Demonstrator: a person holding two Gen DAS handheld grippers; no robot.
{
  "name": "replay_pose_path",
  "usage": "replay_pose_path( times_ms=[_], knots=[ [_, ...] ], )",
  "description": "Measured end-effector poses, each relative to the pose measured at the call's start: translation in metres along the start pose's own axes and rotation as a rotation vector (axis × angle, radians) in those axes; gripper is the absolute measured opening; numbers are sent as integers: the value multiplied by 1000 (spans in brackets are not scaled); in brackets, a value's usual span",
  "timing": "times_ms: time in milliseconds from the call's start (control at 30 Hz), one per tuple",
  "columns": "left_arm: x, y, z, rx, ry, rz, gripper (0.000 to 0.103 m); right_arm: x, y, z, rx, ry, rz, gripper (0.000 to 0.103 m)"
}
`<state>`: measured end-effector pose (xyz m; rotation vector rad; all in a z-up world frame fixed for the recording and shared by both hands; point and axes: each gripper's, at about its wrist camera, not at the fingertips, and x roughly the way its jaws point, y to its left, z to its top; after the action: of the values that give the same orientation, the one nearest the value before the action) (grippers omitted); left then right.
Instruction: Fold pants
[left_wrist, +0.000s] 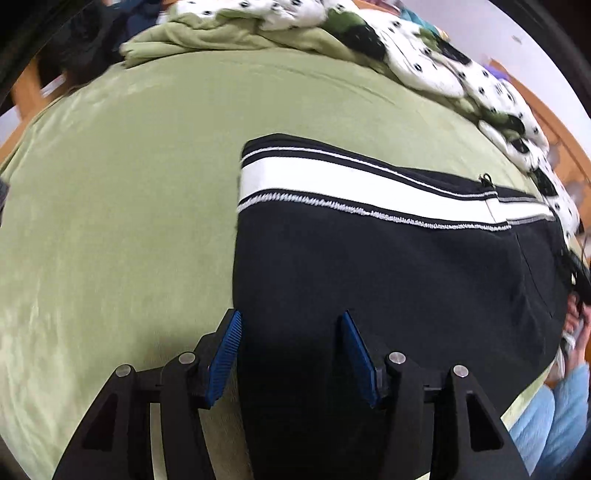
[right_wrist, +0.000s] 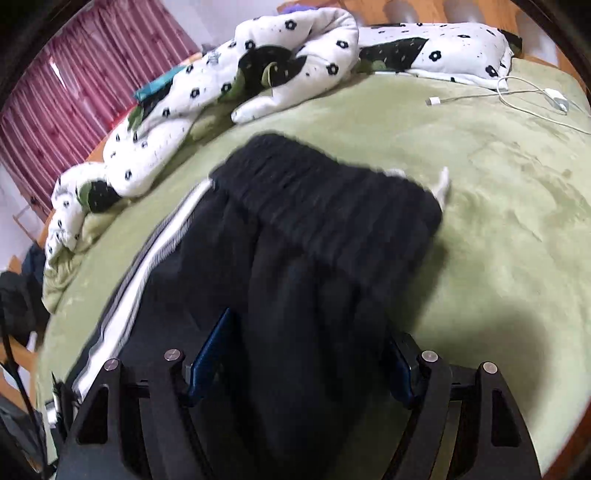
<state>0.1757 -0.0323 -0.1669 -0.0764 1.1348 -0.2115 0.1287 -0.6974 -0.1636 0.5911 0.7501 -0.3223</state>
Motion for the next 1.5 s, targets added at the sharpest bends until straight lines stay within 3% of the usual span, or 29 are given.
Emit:
replay_pose_path(
  times_ms=[67, 133, 233, 267, 300, 400, 533, 633, 800, 933, 1033, 1167, 1233, 1400, 1500],
  knots=[
    [6, 4, 7, 13, 15, -8, 54, 5, -6, 5, 36, -2, 40, 75],
    [17, 15, 12, -32, 11, -71, 59, 8, -10, 8, 57, -16, 75, 74],
    [27, 30, 18, -141, -31, -174, 59, 5, -10, 11, 55, -35, 80, 58],
    [27, 30, 19, -154, -42, -189, 54, 0, -5, 11, 29, -49, 67, 51],
    [28, 30, 20, -162, -50, -199, 38, -5, 2, 13, -4, -70, 46, 48],
    [22, 30, 20, -199, -69, -235, 19, -41, 44, 11, -139, -166, -12, 39],
    [-12, 20, 24, -164, -131, -225, 11, -93, 105, 16, -221, -259, -3, 36],
    [-36, 22, 36, -183, -153, -293, 10, -129, 152, 18, -285, -317, 10, 36],
    [-73, 38, 51, -172, -205, -330, 10, -177, 224, 17, -299, -350, 64, 34],
    [-116, 82, 52, -170, -275, -244, 10, -192, 262, 5, -260, -301, 180, 34],
    [-137, 128, 54, -188, -297, -150, 10, -184, 284, -13, -268, -266, 241, 34],
    [-130, 183, 55, -216, -275, -39, 10, -135, 294, -40, -256, -177, 268, 34],
    [-113, 202, 52, -215, -252, -6, 10, -104, 291, -55, -282, -142, 232, 34],
    [-57, 236, 32, -263, -194, 27, 13, -13, 244, -79, -304, -5, 8, 35],
    [-43, 247, 29, -311, -179, -2, 25, 11, 214, -86, -252, 36, 18, 41]
  ],
)
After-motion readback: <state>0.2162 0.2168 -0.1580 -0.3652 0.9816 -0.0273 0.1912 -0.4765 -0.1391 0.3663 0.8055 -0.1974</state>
